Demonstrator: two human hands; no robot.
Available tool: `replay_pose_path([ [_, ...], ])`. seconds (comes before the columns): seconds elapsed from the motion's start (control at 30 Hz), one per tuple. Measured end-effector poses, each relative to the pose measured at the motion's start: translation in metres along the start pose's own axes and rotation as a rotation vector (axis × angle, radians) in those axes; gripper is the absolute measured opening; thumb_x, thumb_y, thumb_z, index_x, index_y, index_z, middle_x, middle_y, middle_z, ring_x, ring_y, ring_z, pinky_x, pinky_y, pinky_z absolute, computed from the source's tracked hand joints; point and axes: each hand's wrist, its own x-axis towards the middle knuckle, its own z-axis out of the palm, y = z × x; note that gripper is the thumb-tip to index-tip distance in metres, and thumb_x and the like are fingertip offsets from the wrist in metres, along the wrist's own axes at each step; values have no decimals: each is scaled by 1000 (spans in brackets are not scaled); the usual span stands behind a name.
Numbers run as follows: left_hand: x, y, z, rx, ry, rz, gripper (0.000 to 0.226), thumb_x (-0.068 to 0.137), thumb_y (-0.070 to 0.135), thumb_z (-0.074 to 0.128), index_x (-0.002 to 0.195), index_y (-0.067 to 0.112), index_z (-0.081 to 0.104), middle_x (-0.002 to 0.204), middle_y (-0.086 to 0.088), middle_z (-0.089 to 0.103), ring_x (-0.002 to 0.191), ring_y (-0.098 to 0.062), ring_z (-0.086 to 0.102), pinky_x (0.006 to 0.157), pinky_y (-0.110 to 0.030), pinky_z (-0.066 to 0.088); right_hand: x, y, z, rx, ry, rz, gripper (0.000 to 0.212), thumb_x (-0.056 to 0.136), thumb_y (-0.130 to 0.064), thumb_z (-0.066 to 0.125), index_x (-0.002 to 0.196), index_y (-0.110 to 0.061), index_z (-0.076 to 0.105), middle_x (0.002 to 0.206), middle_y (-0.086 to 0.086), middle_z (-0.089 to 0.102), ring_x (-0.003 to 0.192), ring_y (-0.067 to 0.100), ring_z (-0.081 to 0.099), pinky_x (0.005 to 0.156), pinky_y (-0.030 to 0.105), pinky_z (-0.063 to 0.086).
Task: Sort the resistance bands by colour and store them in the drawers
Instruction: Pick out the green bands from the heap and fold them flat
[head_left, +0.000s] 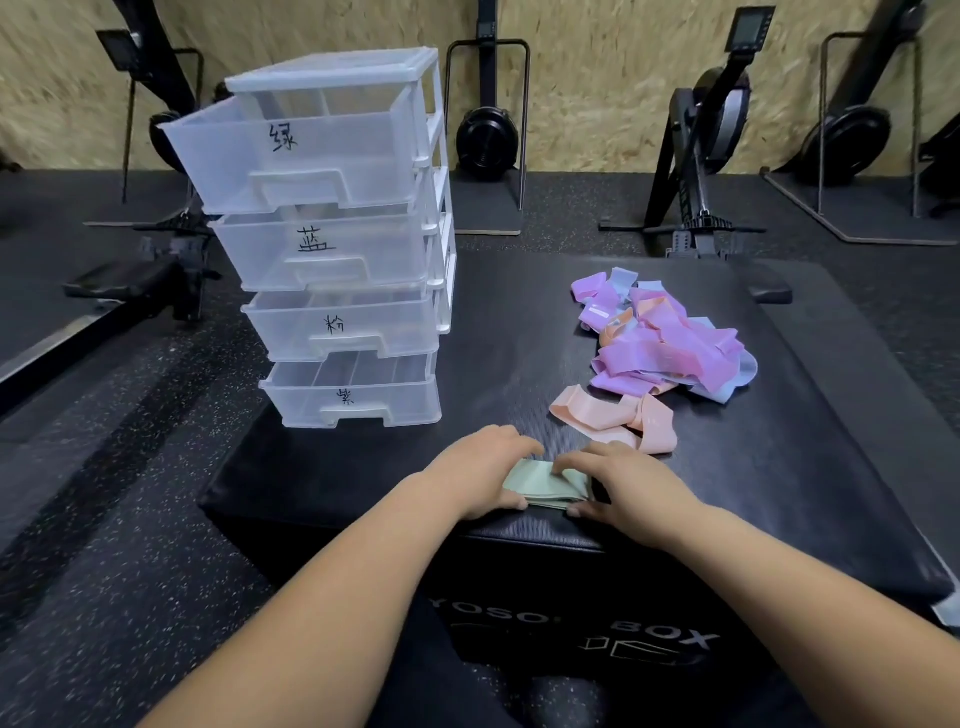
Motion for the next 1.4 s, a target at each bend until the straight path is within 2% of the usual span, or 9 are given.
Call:
replay_pose_path([
  [0.17,4,3,-4,-8,4,38,69,81,49,84,141,33,54,130,6,63,122,-21,57,102,-44,49,0,-2,-1,-22,15,9,54,85,-60,74,134,-48,55,123,-18,59,111,12,55,74,31,40],
  [0.3,3,-1,-5,-34,10,25,61,81,47,85,134,34,60,126,7,68,115,-23,60,99,-44,50,-6,-1,3,188,36,69,62,81,-68,72,138,-50,53,128,-18,53,114,6,55,93,33,53],
  [0.43,1,0,-6,-54,23,25,59,81,45,86,133,32,61,126,6,69,114,-23,60,97,-43,49,-4,-5,-2,349,132,367,50,93,-52,71,135,-26,59,112,-2,71,93,15,64,87,32,50],
  [0.63,-3,1,-6,-77,28,7,58,82,44,85,133,32,60,128,7,66,115,-22,59,98,-42,48,19,-23,-2,396,-61,606,36,78,-45,84,92,-13,74,87,5,76,76,23,69,74,35,57],
  [0.77,-5,-1,-1,-103,45,-1,66,82,45,85,140,33,55,131,7,63,121,-22,58,100,-43,49,25,-31,3,602,5,718,28,66,-28,84,61,-14,61,51,0,51,49,20,48,53,29,39],
  [0.93,-4,-7,2,-281,85,-51,85,81,59,81,154,35,43,144,11,53,129,-12,53,106,-37,46,36,-40,-18,561,119,500,21,63,-28,79,72,-18,64,62,-7,62,62,14,55,60,31,44],
  [1.13,19,-21,-6,-746,290,-284,32,88,44,74,119,37,66,112,19,72,103,-3,67,99,-39,55,93,-31,-71,501,76,139,31,68,-21,69,97,-30,71,85,-10,75,74,10,67,70,33,57],
  [1.27,47,-29,-15,-984,429,-425,32,89,35,79,111,32,56,103,4,70,86,-12,65,93,-44,58,144,-14,-81,488,95,65,37,79,-14,71,113,-28,67,98,-9,72,87,18,69,83,42,59],
  [1.4,81,-37,-19,-1036,514,-565,32,95,25,73,116,30,49,106,8,71,96,-14,70,93,-42,58,197,4,-79,481,121,94,39,87,-9,69,121,-26,61,106,0,70,92,23,68,83,39,57],
])
